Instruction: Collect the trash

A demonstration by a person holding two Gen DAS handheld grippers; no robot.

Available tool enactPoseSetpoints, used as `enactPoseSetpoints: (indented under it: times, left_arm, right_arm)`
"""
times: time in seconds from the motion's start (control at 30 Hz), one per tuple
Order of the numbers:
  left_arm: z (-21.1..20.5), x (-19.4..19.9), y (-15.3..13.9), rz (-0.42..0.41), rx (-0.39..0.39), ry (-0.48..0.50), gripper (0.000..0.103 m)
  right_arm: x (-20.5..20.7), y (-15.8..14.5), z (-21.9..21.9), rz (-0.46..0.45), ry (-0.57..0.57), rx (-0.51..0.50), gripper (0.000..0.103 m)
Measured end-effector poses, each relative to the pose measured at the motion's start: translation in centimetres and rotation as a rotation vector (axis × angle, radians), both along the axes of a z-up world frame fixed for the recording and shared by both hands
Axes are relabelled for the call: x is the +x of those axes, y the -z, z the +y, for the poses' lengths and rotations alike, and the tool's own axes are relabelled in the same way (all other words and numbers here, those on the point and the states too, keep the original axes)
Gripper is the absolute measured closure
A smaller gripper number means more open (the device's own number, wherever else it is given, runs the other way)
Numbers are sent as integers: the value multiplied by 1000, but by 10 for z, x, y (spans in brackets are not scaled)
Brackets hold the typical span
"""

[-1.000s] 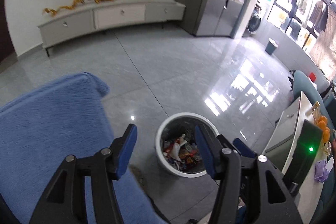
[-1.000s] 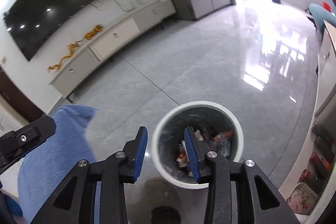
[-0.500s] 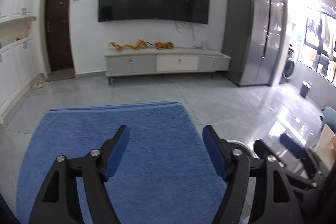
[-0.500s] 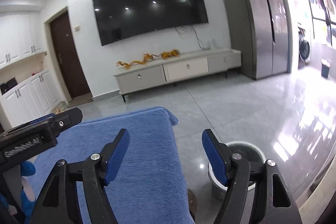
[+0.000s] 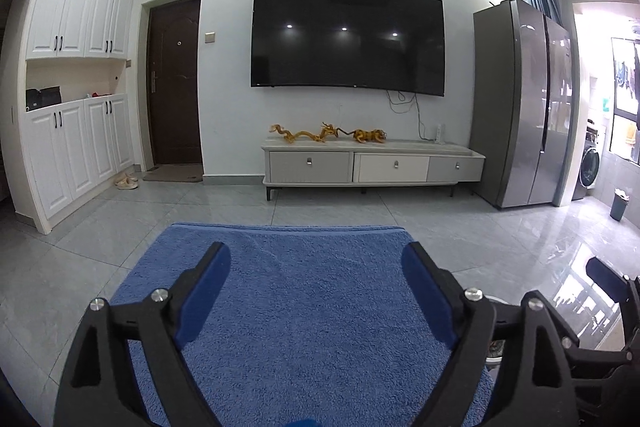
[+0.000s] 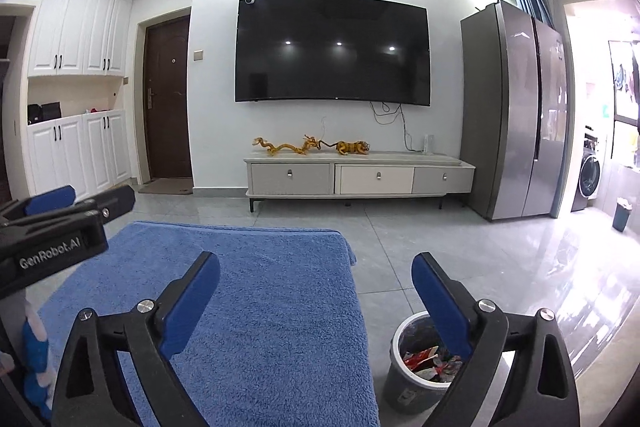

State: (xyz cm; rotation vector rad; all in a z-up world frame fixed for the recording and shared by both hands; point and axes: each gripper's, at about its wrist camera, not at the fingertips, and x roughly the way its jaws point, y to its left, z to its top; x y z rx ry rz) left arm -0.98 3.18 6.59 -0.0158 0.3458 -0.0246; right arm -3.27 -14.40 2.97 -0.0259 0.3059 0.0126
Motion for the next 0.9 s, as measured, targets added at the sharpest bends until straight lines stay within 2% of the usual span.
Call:
enactPoseSetpoints:
  times: [0.47, 0.9]
  left_arm:
    - [-22, -5, 16, -40, 21, -12, 13]
    - [-14, 6, 25, -21, 4, -7, 13]
  right_arm:
    - [-29, 4, -19, -54, 64, -15, 0]
    - [-21, 14, -36, -29, 122, 13, 0]
